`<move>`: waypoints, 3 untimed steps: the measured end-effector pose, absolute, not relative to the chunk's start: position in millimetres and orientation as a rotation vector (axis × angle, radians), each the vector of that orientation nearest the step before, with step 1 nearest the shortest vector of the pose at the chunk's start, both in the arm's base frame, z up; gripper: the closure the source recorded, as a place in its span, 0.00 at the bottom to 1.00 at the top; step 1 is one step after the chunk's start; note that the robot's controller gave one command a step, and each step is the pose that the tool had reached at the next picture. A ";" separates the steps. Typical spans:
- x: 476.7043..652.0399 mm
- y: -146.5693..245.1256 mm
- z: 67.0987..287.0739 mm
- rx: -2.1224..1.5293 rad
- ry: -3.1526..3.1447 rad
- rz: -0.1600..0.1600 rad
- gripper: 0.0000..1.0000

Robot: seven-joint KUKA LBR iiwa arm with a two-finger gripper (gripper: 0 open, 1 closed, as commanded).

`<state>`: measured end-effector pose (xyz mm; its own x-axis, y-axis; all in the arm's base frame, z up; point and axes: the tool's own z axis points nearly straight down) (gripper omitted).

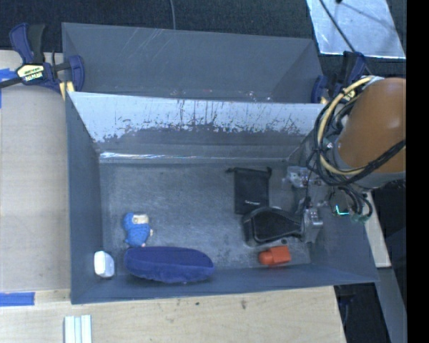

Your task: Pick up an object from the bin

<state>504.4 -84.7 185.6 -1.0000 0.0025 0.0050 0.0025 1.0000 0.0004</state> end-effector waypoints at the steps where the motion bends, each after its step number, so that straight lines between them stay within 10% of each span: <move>1: 496.5 -17.5 68.6 0.572 -3.088 -0.003 0.00; 2: 581.5 -107.2 80.8 0.690 -3.068 0.004 0.00; 3: 567.2 -114.8 101.9 0.746 -3.054 0.001 0.00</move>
Offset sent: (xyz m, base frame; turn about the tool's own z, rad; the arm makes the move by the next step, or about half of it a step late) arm -0.0076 0.0661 -0.1156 -0.3686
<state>567.2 -114.8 101.9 -0.8875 -0.4607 -0.0021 -0.4607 0.8875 -0.0014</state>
